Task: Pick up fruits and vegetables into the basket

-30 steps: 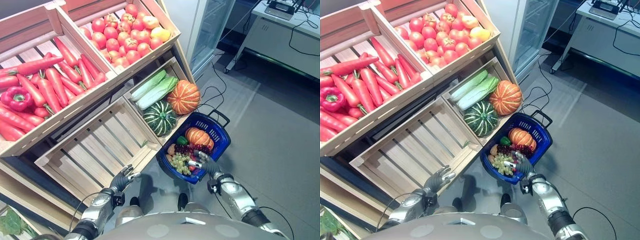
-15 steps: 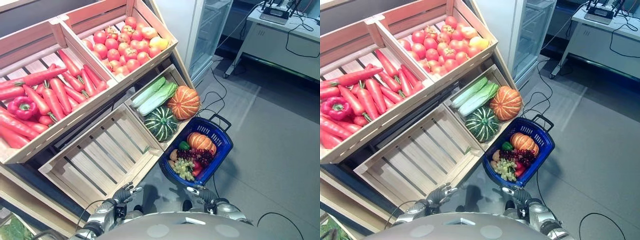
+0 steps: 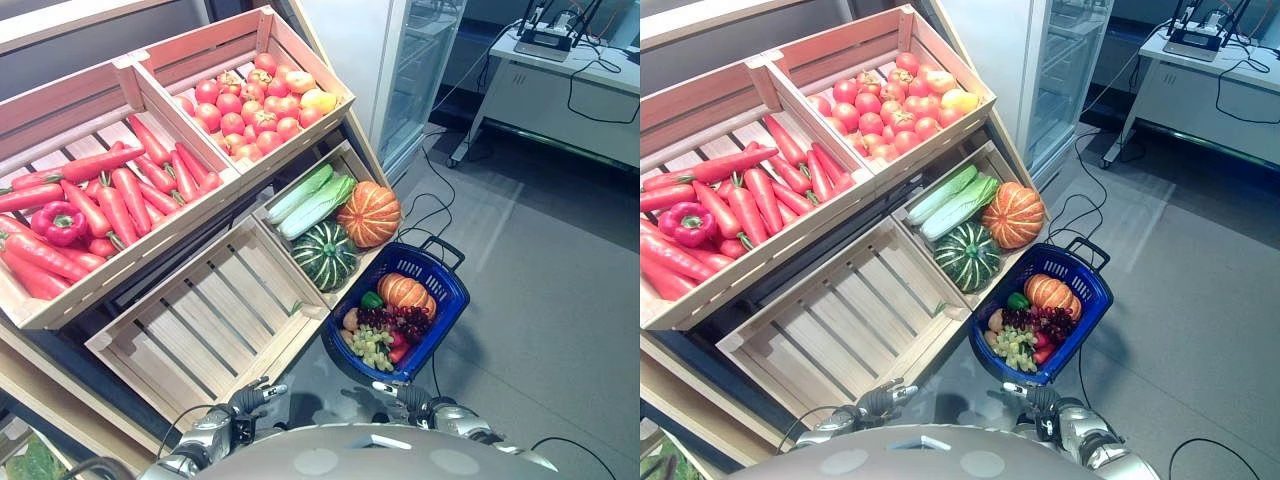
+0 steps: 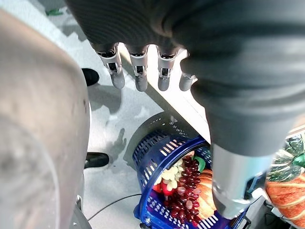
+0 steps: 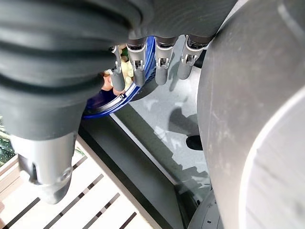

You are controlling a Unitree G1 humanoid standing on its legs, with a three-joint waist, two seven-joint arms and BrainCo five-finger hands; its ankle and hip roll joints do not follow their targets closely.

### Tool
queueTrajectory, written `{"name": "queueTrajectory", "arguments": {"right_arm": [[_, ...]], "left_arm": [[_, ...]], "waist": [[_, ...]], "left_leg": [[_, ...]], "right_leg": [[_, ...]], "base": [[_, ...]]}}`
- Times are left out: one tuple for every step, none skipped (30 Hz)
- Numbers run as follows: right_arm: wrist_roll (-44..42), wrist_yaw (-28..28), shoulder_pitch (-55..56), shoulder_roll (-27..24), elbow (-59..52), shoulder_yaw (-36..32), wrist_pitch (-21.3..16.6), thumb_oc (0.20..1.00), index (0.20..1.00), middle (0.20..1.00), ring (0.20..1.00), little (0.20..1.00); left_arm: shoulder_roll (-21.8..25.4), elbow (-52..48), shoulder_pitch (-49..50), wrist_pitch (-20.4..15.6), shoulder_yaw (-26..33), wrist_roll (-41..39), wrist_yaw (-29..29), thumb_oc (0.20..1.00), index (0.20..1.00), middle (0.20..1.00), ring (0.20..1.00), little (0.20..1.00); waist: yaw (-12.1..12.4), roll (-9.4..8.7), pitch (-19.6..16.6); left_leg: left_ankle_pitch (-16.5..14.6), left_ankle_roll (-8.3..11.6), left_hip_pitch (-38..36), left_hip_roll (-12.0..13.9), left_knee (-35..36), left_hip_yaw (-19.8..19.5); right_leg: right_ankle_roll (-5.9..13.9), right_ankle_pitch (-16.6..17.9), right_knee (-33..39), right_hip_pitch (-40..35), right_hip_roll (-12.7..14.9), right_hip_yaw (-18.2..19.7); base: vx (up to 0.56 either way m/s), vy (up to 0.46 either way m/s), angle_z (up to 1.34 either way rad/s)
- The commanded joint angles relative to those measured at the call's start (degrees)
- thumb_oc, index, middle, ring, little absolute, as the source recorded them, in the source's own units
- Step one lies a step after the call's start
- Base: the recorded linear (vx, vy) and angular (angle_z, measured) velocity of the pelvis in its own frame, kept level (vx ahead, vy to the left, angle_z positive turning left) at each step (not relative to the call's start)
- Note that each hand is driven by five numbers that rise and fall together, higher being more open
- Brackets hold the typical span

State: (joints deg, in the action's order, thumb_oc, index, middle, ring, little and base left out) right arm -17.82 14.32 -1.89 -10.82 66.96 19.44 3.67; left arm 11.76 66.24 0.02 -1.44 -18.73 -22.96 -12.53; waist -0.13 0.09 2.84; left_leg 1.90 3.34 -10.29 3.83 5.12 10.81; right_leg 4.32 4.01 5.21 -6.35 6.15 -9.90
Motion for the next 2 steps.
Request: {"name": "queueTrajectory", "arguments": {"right_arm": [[1.22,1.26,-1.45,1.44,3.54,2.51,1.31,1.0,1.0,1.0,1.0,1.0],[1.18,1.13,-1.72,1.41,3.91,2.49,1.39,1.0,1.0,1.0,1.0,1.0]], "left_arm": [[-2.91,3.71,-3.4,-1.15,-1.61,1.29,0.39,1.0,1.0,1.0,1.0,1.0],[-2.96,3.85,-3.44,-1.65,-1.41,1.29,1.24,1.0,1.0,1.0,1.0,1.0]], "waist": [[-0.18,0.14,2.64],[-0.05,0.11,2.89]], "left_leg": [[-1.69,-2.61,2.01,-2.68,-2.27,-3.0],[-1.69,-2.79,2.13,-2.78,-2.36,-2.94]], "right_leg": [[1.0,-1.68,-3.64,-1.3,0.73,-2.82],[0.91,-1.69,-3.76,-1.18,0.67,-2.81]], "base": [[0.0,0.0,0.0],[0.0,0.0,0.0]]}}
